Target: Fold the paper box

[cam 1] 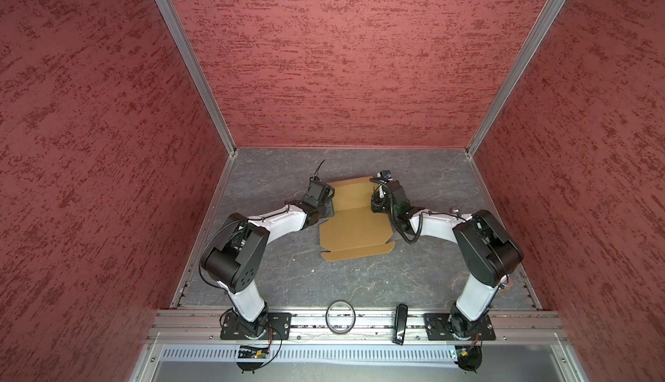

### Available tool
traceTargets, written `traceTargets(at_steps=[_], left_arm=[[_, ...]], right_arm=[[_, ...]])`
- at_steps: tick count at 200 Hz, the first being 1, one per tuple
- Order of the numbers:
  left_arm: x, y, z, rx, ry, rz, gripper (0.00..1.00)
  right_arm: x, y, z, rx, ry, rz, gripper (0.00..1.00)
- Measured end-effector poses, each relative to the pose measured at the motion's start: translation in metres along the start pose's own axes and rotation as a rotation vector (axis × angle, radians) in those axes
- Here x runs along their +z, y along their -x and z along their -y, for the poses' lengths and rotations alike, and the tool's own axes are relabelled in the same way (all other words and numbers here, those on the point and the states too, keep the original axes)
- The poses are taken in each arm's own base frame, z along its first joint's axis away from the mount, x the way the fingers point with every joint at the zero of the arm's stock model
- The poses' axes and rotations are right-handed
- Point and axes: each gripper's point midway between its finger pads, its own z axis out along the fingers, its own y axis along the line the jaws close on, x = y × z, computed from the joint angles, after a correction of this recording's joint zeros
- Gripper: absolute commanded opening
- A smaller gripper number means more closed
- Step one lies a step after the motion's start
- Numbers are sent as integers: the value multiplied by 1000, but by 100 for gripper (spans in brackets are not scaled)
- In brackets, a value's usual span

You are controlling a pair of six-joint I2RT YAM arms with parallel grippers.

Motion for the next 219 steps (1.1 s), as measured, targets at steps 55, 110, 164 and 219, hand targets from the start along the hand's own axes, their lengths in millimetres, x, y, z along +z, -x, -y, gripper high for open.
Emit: traceTargets(at_steps=[55,110,164,219], left_arm=[[-6,1,0,-7,8,-16,11],[-2,-7,-3,-15,31,-53,11],[2,-6,-4,-21,42,-53,11],[2,-6,-6,-24,45,-53,10]], right_arm=[[12,11,-5,-56,-7,-28,8],[16,5,-6,-81,7,-62,20],[16,5,-6,-84,22,-68,31],[13,6,-7,-89,28,-71,37]])
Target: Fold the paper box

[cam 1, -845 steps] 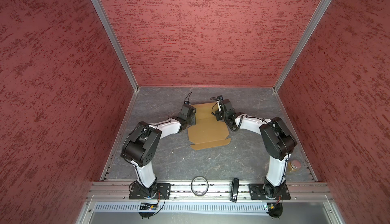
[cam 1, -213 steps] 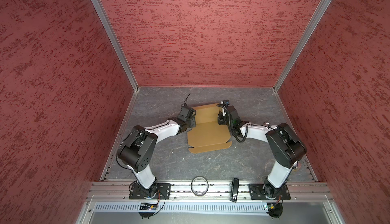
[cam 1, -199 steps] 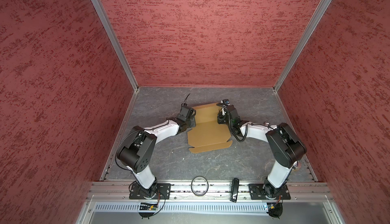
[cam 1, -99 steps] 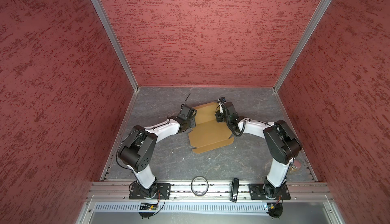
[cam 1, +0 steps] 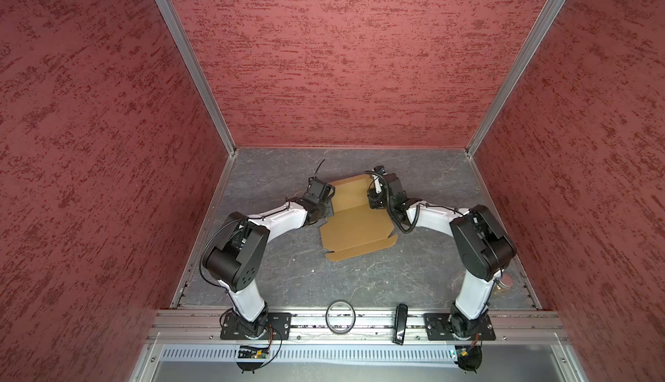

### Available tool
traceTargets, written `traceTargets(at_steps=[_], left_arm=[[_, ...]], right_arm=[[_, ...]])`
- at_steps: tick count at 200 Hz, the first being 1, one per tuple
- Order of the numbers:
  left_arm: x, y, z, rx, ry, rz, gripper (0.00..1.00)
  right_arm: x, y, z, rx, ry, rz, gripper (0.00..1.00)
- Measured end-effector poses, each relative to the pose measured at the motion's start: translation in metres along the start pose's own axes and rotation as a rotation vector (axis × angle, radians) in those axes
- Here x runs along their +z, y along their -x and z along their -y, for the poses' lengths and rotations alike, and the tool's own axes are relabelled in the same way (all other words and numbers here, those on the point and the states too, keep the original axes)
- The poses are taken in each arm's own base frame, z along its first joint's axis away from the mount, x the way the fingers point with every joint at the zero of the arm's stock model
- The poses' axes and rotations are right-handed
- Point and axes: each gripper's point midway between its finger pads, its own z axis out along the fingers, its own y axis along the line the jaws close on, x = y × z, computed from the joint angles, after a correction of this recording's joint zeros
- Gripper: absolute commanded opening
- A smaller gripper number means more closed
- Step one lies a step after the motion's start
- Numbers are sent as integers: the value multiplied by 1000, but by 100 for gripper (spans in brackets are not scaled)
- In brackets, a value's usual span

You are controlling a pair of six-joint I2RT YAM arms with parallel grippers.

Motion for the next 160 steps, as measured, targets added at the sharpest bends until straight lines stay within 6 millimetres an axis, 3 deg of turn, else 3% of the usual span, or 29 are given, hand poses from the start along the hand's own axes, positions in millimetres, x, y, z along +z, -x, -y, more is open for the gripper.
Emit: traceTargets(at_steps=[61,122,160], left_arm=[[3,2,1,-2,-7,5,10],[4,3,3,-3,-13,12,10],[4,3,7,-4,-16,29,9]], right_arm=[[-20,2,3,17,2,39,37],[-21,9,4,0,-7,69,41],[-19,16,2,-54,-32,81,19]])
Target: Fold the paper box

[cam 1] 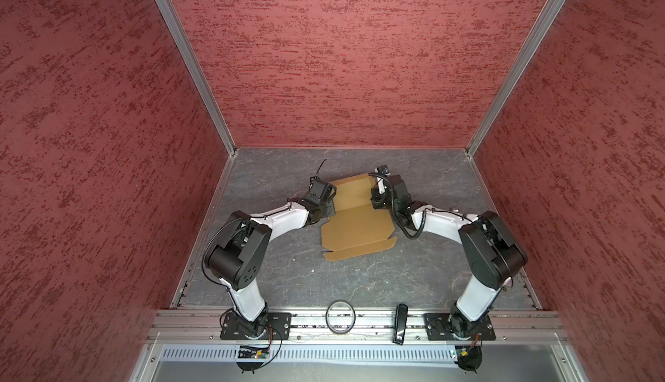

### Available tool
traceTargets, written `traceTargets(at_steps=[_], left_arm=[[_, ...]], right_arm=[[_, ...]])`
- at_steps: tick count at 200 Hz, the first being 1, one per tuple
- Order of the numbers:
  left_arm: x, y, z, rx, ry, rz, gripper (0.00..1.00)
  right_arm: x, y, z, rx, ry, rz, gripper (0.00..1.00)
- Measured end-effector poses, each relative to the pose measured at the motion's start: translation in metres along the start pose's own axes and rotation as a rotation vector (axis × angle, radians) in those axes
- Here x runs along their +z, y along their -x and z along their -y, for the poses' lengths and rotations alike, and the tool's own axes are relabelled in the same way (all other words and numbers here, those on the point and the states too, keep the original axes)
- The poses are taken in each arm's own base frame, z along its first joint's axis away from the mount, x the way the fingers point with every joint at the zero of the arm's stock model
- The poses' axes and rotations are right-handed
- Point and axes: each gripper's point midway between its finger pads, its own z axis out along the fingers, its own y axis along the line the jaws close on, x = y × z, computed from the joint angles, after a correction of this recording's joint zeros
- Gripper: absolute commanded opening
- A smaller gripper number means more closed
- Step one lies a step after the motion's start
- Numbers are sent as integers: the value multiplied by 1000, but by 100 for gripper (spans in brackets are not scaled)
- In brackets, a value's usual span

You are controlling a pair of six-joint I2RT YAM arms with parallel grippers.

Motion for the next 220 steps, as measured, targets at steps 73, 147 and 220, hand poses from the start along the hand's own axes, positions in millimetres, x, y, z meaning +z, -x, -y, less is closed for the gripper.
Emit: traceTargets(at_steps=[73,147,220], left_arm=[[-15,11,5,17,32,99,9],[-23,16,19,57,69,111,9],[-22,17,17,55,92,109,9]], right_arm=[[10,20,-12,-125,-82,18,3],[12,24,-7,-156,-166,21,0],[11,20,-9,-159,-172,12,23]])
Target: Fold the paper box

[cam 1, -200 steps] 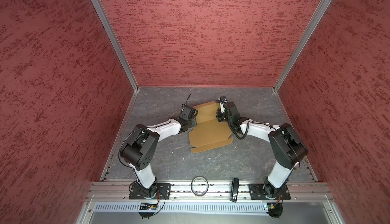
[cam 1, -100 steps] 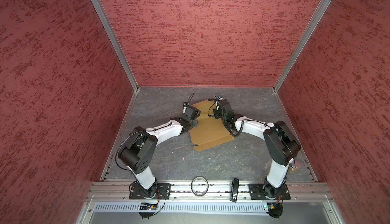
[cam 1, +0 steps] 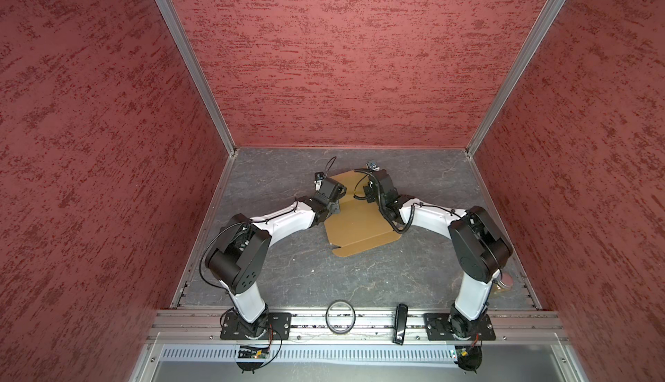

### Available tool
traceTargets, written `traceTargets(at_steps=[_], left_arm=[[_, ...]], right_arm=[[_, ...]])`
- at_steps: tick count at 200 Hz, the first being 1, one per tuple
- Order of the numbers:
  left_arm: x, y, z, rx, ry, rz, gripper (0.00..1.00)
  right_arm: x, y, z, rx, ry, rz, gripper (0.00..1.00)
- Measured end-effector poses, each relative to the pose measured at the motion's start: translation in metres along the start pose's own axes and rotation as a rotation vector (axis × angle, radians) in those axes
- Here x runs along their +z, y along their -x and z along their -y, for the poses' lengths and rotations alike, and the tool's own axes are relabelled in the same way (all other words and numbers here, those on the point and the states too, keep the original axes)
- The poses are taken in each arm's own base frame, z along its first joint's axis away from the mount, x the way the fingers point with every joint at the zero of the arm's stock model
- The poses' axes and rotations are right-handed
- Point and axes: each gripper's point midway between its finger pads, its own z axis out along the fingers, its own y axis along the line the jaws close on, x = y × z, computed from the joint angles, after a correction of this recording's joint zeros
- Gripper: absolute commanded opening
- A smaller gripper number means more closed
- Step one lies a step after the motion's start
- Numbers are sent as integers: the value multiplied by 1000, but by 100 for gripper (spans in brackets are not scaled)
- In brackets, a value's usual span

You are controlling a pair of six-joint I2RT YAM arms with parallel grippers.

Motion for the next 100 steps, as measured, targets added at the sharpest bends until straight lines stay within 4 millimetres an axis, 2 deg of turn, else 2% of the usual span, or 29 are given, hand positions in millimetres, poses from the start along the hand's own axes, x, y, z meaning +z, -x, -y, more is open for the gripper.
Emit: traceTargets(at_steps=[46,100], left_arm=[[2,2,-5,-10,6,2,9],[4,-1,-8,-11,10,-8,9]], right_arm=[[-2,-1,-2,0,4,-1,30],[-9,8,-3,22,18,19,39]])
